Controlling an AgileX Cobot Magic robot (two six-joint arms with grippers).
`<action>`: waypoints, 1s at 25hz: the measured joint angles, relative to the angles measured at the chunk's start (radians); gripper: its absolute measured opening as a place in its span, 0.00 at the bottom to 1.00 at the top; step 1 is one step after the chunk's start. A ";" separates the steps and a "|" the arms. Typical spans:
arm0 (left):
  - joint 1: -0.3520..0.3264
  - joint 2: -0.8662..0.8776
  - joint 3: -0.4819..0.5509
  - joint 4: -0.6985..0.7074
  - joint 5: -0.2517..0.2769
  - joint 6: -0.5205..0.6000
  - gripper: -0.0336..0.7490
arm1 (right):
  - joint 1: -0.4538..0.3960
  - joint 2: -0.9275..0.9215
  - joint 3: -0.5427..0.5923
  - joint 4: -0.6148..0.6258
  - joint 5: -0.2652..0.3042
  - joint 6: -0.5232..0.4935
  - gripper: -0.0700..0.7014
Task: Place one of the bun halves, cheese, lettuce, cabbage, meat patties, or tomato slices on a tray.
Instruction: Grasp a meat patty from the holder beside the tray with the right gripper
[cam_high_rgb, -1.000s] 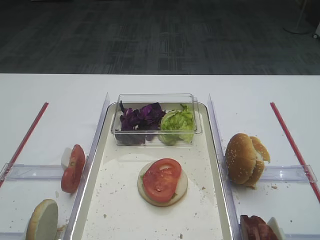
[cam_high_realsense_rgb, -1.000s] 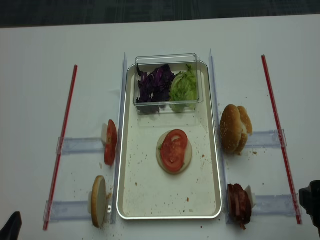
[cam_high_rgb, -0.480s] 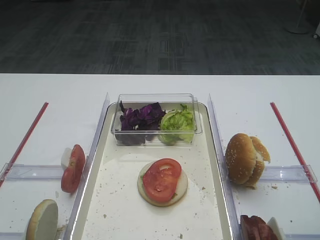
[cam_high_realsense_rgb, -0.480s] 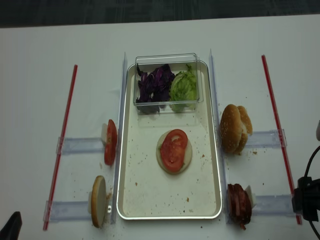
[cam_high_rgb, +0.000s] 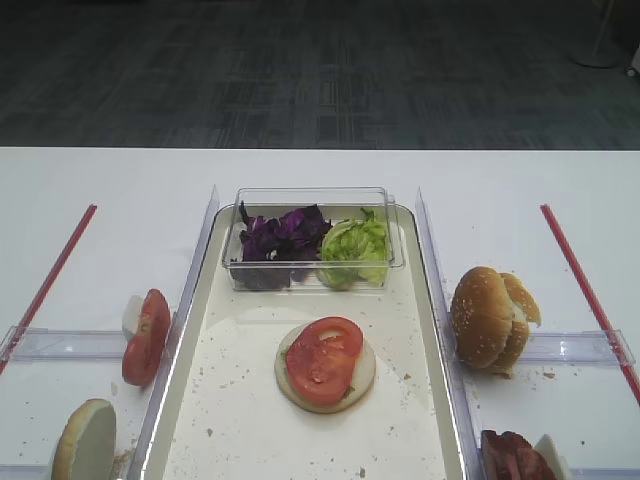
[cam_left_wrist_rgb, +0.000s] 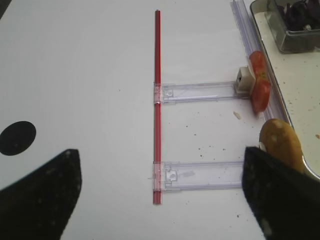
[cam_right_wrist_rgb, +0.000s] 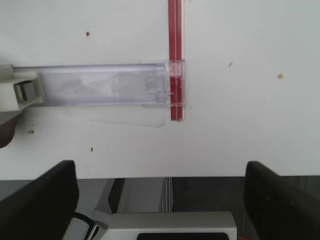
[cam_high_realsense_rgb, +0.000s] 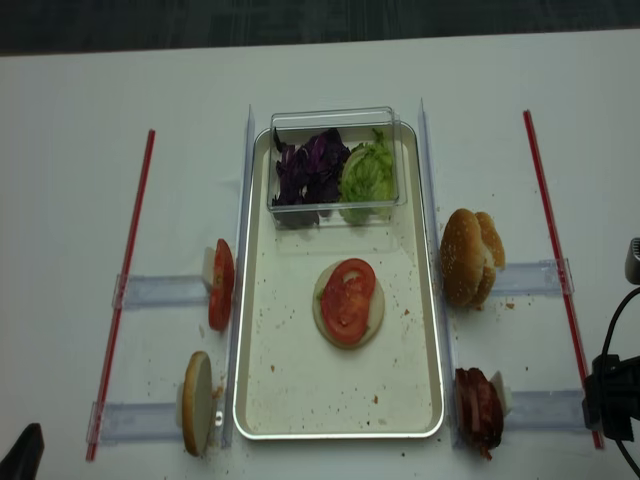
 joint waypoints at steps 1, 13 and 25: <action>0.000 0.000 0.000 0.000 0.000 0.000 0.81 | 0.000 0.012 0.000 0.000 -0.002 0.002 0.97; 0.000 0.000 0.000 0.000 0.000 0.000 0.81 | 0.000 0.189 -0.106 0.007 -0.020 0.013 0.92; 0.000 0.000 0.000 0.000 0.000 0.000 0.81 | 0.121 0.189 -0.109 0.132 -0.024 0.037 0.91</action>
